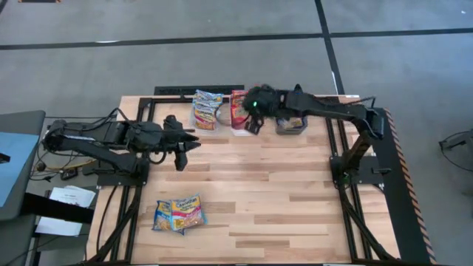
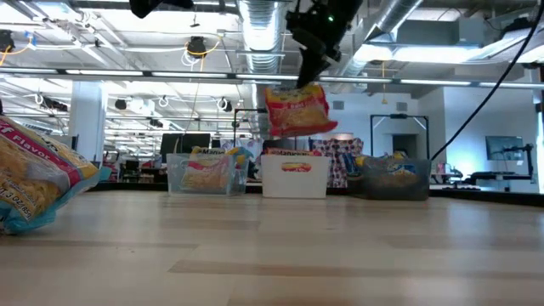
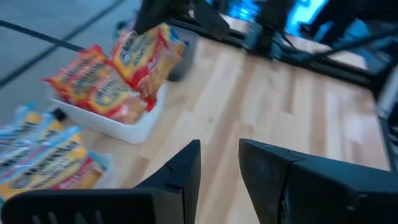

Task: Sort Maruchan noodles
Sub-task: Put the orange bag into the white bin

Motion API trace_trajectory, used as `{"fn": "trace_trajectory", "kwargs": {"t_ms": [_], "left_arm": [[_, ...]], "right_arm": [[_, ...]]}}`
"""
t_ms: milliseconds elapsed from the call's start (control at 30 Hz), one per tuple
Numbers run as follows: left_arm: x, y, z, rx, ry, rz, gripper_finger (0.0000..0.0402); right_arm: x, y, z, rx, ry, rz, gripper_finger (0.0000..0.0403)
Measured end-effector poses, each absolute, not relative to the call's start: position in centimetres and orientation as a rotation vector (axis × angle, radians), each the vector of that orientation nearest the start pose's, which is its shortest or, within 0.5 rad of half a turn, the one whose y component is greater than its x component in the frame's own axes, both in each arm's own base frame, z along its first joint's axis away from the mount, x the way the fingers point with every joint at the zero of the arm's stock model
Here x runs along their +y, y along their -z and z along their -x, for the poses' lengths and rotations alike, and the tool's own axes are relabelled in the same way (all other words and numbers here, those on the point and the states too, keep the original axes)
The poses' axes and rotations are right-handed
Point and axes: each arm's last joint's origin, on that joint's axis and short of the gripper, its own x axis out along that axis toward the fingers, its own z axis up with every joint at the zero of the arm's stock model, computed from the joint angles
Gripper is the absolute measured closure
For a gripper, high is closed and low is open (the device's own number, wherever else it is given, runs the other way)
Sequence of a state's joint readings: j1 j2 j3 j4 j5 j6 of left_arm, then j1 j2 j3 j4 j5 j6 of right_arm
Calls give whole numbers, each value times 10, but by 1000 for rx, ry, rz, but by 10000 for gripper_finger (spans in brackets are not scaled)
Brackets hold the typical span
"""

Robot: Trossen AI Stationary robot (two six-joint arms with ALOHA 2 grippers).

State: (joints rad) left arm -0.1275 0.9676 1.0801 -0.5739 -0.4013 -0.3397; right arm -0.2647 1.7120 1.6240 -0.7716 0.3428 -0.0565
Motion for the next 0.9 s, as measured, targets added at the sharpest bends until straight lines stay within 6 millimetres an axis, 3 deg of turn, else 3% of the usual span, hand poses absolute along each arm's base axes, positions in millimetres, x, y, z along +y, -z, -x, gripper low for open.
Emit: {"fn": "trace_trajectory", "kwargs": {"t_ms": [167,367,700,900], "left_arm": [[-2,-367,-192,371,-448,208,306],[12,-367,-191,366,-518,200,306],[27,-367,-190,368,-593,192,306],[32,-367,-189,370,-620,194,306]], "right_arm": [[-139,-334,-346,845,567,61,402],[-165,-310,-350,837,546,14,402],[-176,-269,-375,875,538,-39,402],[-177,-255,-377,915,577,-135,402]]}}
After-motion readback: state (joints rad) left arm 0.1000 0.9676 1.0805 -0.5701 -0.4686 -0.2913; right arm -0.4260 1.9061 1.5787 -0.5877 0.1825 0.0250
